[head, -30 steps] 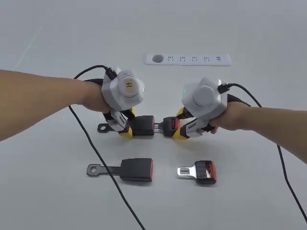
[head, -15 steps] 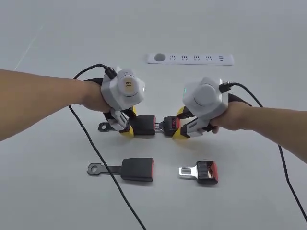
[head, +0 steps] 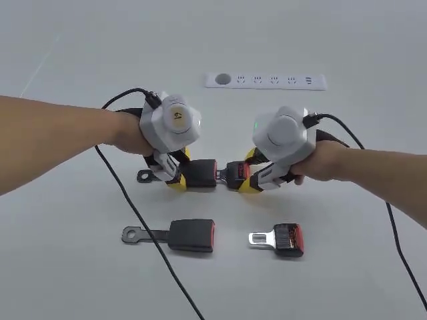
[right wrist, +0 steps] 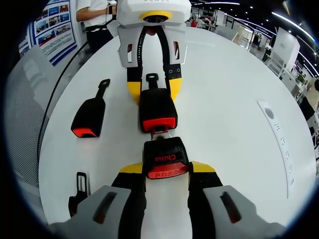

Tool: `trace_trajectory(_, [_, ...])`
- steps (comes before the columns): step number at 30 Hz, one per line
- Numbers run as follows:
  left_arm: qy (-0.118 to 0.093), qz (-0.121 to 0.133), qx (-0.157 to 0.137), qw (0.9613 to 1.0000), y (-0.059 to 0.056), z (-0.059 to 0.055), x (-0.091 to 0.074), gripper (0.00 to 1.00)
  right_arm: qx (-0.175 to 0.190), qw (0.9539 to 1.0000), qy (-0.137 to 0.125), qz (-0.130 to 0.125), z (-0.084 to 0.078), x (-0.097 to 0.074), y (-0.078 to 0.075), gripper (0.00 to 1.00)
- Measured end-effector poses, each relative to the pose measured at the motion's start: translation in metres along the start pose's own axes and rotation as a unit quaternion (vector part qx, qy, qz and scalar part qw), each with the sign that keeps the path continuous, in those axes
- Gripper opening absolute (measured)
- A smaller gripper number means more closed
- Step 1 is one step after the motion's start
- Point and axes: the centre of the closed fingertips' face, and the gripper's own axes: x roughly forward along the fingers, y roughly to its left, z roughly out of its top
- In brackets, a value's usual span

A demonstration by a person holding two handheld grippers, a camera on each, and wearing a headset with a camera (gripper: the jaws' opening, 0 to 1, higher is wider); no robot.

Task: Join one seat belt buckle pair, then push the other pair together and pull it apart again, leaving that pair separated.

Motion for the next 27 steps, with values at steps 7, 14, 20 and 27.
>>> trace_trajectory(7, [-0.002, -0.001, 0.001, 1.0, -0.001, 0.001, -0.001, 0.3, -0.004, 1.0, 0.001, 0.002, -0.001, 0.001, -0.002, 0.3])
trace_trajectory(14, [-0.001, -0.001, 0.004, 1.0, 0.001, -0.001, 0.0, 0.3, -0.009, 0.9999, 0.005, 0.007, -0.002, 0.001, -0.002, 0.3])
trace_trajectory(20, [-0.002, -0.001, 0.003, 1.0, 0.001, -0.001, 0.001, 0.3, -0.002, 1.0, 0.001, 0.004, 0.005, 0.004, 0.0, 0.3])
trace_trajectory(27, [-0.003, -0.001, 0.002, 1.0, 0.001, -0.001, 0.0, 0.3, -0.001, 1.0, -0.001, 0.004, 0.008, 0.008, 0.0, 0.3])
